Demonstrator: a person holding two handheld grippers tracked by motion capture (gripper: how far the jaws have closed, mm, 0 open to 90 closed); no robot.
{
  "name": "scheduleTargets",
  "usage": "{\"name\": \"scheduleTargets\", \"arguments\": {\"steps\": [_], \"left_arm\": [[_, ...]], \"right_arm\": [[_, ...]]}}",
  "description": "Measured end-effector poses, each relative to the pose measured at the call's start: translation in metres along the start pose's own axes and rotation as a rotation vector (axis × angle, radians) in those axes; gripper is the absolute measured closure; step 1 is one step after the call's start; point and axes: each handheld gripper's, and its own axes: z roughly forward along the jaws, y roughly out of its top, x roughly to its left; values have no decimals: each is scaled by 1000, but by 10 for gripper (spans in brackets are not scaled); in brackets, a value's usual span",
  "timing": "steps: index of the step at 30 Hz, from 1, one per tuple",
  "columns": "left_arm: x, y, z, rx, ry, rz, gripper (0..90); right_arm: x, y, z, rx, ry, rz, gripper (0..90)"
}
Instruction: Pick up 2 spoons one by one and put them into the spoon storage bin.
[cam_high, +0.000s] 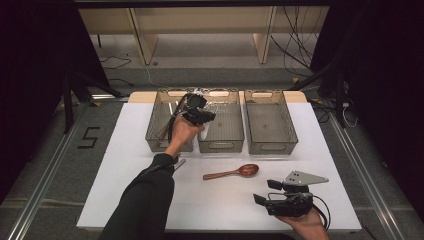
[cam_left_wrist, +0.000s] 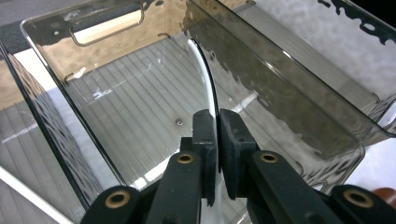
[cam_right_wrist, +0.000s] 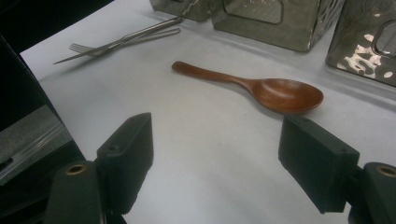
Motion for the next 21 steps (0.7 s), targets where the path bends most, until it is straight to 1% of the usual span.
{"name": "scheduleTargets", "arguments": {"steps": [3, 6, 8, 9, 12, 14, 16, 17, 18, 20, 21], "left_arm": [[1, -1, 0, -8, 8, -13, 836], [1, 1, -3, -22, 0, -19, 781], [0, 3, -7, -22, -5, -17, 761], [0, 4, -8, -20, -13, -24, 746], [-3, 6, -14, -5, -31, -18, 670], [-5, 6, -18, 5, -45, -23, 614], [-8, 6, -23, 14, -59, -21, 531], [-9, 5, -25, 13, -65, -22, 506], [-10, 5, -28, 17, -73, -19, 473], [-14, 4, -34, 31, -77, -7, 402], [-16, 4, -37, 35, -84, 5, 368]], "right_arm": [[0, 0, 0, 1, 1, 1, 272], [0, 0, 0, -1, 2, 0, 272], [0, 0, 0, -1, 2, 2, 272], [0, 0, 0, -2, 1, 2, 272], [0, 0, 0, -1, 1, 1, 272], [0, 0, 0, -1, 1, 1, 272], [0, 0, -1, -2, -1, 3, 272], [0, 0, -1, -2, -1, 4, 272], [0, 0, -1, -2, -1, 4, 272], [0, 0, 0, 0, 1, 2, 272], [0, 0, 0, 0, -1, 2, 272]]}}
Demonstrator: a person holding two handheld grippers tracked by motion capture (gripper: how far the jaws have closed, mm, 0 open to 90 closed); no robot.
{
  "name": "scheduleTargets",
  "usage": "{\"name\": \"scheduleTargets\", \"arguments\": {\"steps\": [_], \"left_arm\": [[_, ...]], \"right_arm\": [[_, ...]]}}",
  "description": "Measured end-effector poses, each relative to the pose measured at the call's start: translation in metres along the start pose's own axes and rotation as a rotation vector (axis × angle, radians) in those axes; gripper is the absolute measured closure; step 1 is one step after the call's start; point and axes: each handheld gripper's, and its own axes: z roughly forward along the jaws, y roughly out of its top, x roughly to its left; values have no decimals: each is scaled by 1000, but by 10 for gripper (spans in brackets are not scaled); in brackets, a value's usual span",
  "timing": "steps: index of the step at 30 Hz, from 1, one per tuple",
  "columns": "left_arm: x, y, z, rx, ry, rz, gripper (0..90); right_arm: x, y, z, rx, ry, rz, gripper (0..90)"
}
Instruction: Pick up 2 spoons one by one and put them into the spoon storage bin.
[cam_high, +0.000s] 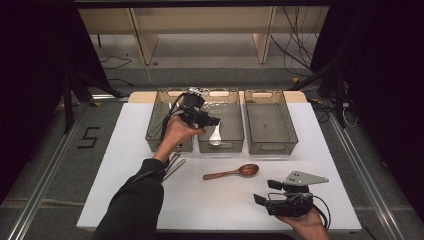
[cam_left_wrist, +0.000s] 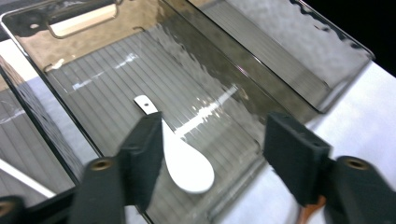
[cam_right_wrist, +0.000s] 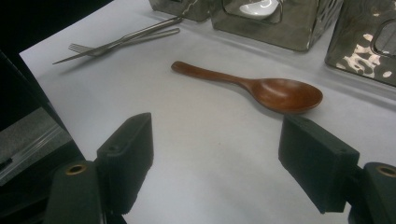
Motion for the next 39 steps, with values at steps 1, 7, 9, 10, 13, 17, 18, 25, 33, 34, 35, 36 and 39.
{"name": "scheduleTargets", "arguments": {"steps": [1, 7, 9, 10, 13, 17, 18, 25, 33, 34, 35, 36, 39], "left_arm": [[-2, -1, -3, 0, -5, 8, 352], [-17, -13, -18, 14, -35, 55, 260], [-22, -18, -22, 14, -48, 69, 247], [-24, -21, -23, 12, -55, 75, 242], [-29, -31, -27, 19, -69, 100, 226], [-38, -43, -26, 32, -74, 126, 219], [-40, -46, -26, 33, -74, 136, 219], [-52, -65, -16, 55, -96, 175, 222], [-58, -80, -2, 107, -88, 215, 223], [-58, -81, -1, 117, -88, 223, 222], [-60, -82, 1, 118, -86, 220, 222], [-60, -83, 3, 125, -88, 227, 222], [-63, -84, 8, 138, -87, 238, 222]], "right_arm": [[0, 0, 0, 0, -1, -1, 272], [1, 0, 1, -2, -2, -2, 272], [1, 0, 1, -1, -3, -3, 272], [1, 0, 1, -1, -2, -3, 272], [1, 0, 1, 2, -2, 0, 272], [1, 0, 1, 1, -2, 0, 272], [1, 0, 1, 1, -2, -1, 272], [1, 0, 1, 0, -3, -2, 272], [1, 0, 1, 3, -5, -6, 272], [1, 0, 1, 3, -4, -6, 272], [1, 0, 1, 3, -4, -5, 272], [1, 0, 1, 2, -5, -5, 272], [1, 0, 0, 3, -5, -4, 272]]}}
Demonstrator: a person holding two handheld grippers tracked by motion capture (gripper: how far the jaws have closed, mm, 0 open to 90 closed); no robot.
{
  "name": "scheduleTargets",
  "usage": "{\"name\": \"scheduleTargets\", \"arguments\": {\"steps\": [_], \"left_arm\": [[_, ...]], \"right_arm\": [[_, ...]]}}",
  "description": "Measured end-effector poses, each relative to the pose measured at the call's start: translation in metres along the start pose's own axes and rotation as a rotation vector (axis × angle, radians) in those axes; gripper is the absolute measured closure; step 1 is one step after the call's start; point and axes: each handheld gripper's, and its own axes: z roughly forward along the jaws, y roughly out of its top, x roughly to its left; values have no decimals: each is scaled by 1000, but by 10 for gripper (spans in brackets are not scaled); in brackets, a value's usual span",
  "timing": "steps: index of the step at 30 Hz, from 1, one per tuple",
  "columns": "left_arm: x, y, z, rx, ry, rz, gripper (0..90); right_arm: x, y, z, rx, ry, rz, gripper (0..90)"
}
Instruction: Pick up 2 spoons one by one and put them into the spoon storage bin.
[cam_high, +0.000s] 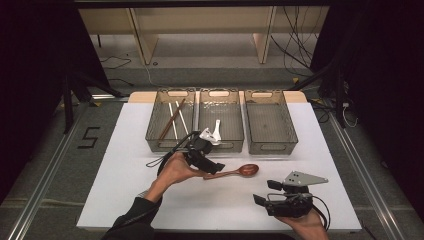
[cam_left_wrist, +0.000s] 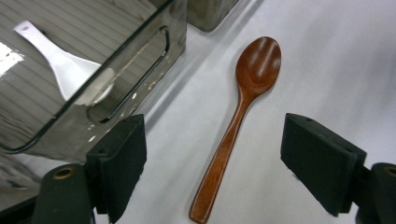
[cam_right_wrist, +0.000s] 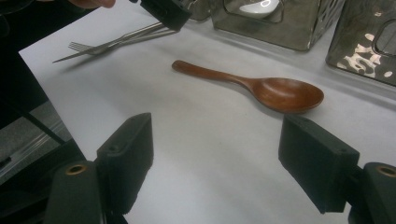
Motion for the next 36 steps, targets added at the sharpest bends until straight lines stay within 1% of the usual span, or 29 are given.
{"name": "scheduleTargets", "arguments": {"steps": [2, 9, 11, 12, 19, 21, 22, 23, 28, 31, 33, 36], "left_arm": [[-2, -1, 4, 15, -5, 12, 222], [-7, -4, 22, 65, -10, 34, 231], [-7, -5, 25, 75, -6, 47, 236], [-8, -6, 27, 76, -8, 42, 239], [-9, -9, 39, 108, -5, 60, 256], [-9, -10, 42, 122, -4, 73, 265], [-9, -11, 43, 125, -2, 69, 269], [-9, -11, 44, 130, 0, 77, 273], [-10, -12, 49, 146, -3, 99, 331], [-11, -12, 52, 160, -3, 118, 394], [-11, -12, 54, 159, -9, 116, 432], [-12, -12, 58, 174, -16, 133, 474]], "right_arm": [[0, 0, 0, 0, 0, 2, 272], [0, 0, 0, 0, 1, -4, 272], [0, 0, 0, 1, 1, -1, 272], [0, 0, 0, 0, 1, -2, 272], [0, 0, 0, 2, 2, -1, 272], [0, 0, 0, 1, 2, 0, 272], [0, 0, 0, 1, 2, 0, 272], [0, 0, 0, 2, 2, 0, 272], [0, 0, 1, 3, 3, 0, 272], [0, 0, 1, 4, 3, 0, 272], [0, 0, 1, 4, 4, 0, 272], [0, 0, 1, 5, 5, 0, 272]]}}
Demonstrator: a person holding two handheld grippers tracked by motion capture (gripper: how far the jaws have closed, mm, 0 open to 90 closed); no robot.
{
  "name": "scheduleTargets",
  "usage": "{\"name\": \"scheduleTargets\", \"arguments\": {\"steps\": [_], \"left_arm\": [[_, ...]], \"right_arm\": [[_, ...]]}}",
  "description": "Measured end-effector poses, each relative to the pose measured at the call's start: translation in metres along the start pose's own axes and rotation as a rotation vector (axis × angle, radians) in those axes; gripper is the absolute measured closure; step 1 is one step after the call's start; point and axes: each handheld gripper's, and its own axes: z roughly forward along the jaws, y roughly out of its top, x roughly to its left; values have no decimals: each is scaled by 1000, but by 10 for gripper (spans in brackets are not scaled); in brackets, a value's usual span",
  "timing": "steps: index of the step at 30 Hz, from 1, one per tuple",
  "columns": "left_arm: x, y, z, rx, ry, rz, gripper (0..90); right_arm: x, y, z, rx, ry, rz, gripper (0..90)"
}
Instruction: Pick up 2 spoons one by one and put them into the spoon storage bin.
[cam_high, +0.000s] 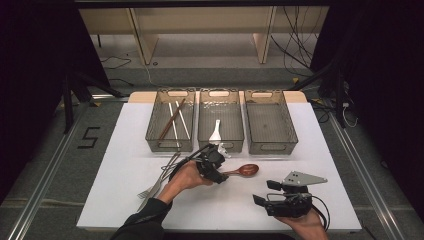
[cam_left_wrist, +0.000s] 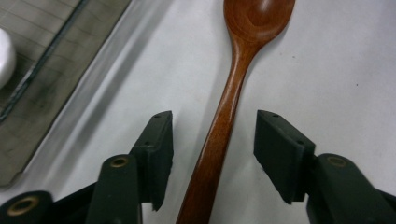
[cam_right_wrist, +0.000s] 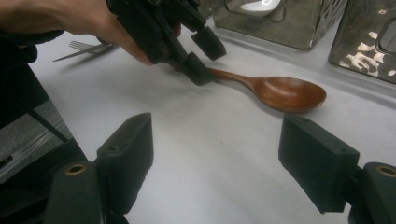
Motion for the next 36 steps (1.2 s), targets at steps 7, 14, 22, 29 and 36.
{"name": "scheduleTargets", "arguments": {"steps": [7, 14, 22, 29, 36], "left_arm": [[-2, 2, 2, 12, 0, 34, 565], [-6, 6, 3, 38, -16, 62, 677], [-6, 10, 3, 72, -35, 63, 769], [-8, 13, 3, 91, -24, 63, 789], [-4, 9, 0, 53, -48, 33, 793]], "right_arm": [[-1, 0, 0, 0, 1, 0, 272], [0, 0, 1, 3, 1, -1, 272], [0, 0, 1, 3, 2, -2, 272], [0, 0, 0, 3, 1, -1, 272], [0, 0, 0, -1, -2, -1, 272]]}}
